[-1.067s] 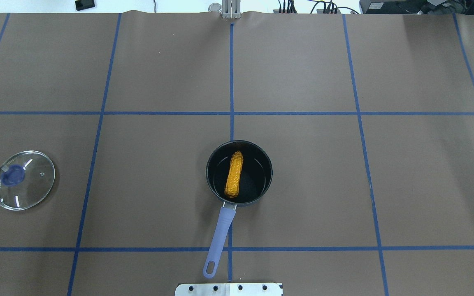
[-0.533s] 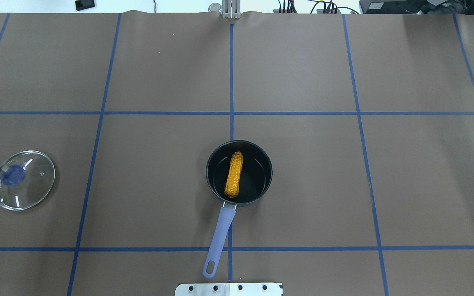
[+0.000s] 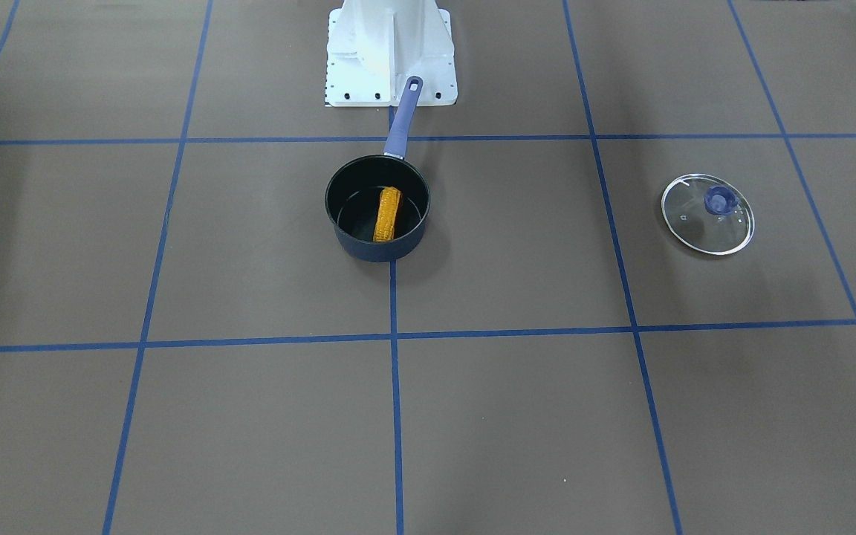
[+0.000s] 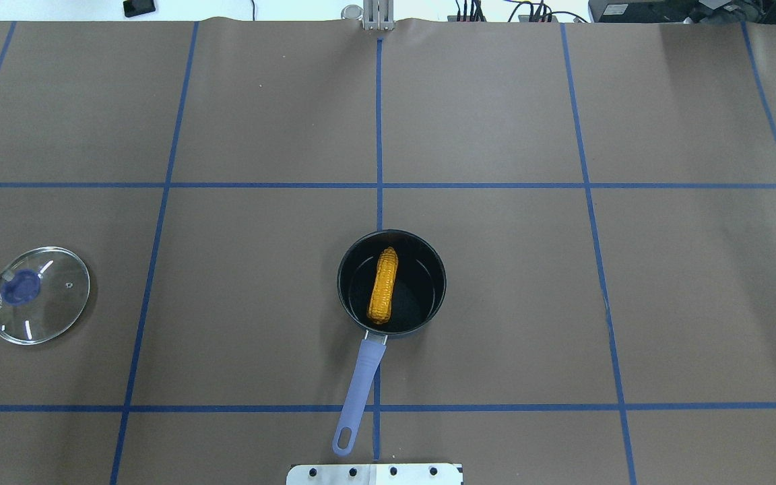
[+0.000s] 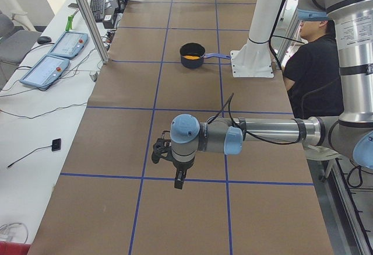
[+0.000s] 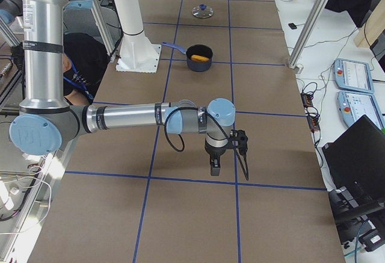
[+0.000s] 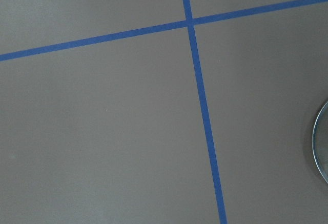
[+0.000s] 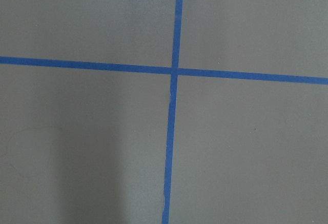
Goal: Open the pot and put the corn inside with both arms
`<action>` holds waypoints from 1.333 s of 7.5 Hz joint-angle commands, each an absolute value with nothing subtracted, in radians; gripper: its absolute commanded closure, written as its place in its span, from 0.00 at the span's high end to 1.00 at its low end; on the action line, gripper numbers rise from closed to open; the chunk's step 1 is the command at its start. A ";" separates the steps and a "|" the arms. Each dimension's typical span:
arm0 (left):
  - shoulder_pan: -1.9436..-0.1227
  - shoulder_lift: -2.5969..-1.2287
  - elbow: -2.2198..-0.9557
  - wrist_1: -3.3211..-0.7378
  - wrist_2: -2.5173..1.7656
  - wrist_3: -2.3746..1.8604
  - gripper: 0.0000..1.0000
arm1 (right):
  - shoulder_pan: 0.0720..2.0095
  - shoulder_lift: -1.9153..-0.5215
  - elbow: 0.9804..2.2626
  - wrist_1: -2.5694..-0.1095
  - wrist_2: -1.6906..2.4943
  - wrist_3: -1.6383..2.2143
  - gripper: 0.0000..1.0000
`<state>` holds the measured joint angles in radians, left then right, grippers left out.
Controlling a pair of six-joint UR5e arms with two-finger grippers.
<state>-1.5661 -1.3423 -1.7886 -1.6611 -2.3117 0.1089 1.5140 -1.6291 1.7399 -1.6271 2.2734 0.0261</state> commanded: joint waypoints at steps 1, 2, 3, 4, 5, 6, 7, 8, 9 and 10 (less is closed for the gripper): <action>-1.566 -1.342 -1.790 -1.661 -2.312 0.109 0.98 | 1.513 -1.629 1.740 -1.626 2.273 0.026 1.00; -1.566 -1.342 -1.792 -1.663 -2.312 0.109 0.98 | 1.513 -1.629 1.741 -1.626 2.273 0.026 1.00; -1.566 -1.344 -1.792 -1.663 -2.312 0.109 0.98 | 1.513 -1.628 1.741 -1.626 2.273 0.026 1.00; -1.566 -1.344 -1.792 -1.663 -2.312 0.109 0.98 | 1.513 -1.628 1.743 -1.625 2.275 0.026 1.00; -1.566 -1.342 -1.792 -1.664 -2.312 0.109 0.98 | 1.513 -1.626 1.744 -1.624 2.275 0.026 1.00; -1.566 -1.342 -1.792 -1.663 -2.312 0.109 0.98 | 1.513 -1.626 1.746 -1.624 2.279 0.026 1.00; -1.566 -1.342 -1.792 -1.663 -2.312 0.109 0.98 | 1.513 -1.628 1.746 -1.624 2.295 0.025 1.00; -1.566 -1.342 -1.790 -1.663 -2.312 0.109 0.98 | 1.513 -1.628 1.746 -1.624 2.301 0.025 1.00; -1.566 -1.342 -1.789 -1.661 -2.312 0.109 0.98 | 1.513 -1.628 1.747 -1.624 2.309 0.025 1.00; -1.566 -1.342 -1.789 -1.661 -2.312 0.109 0.98 | 1.513 -1.626 1.747 -1.624 2.310 0.025 1.00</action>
<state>-1.5662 -1.3422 -1.7895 -1.6619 -2.3117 0.1089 1.5125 -1.6273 1.7466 -1.6245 2.3048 0.0246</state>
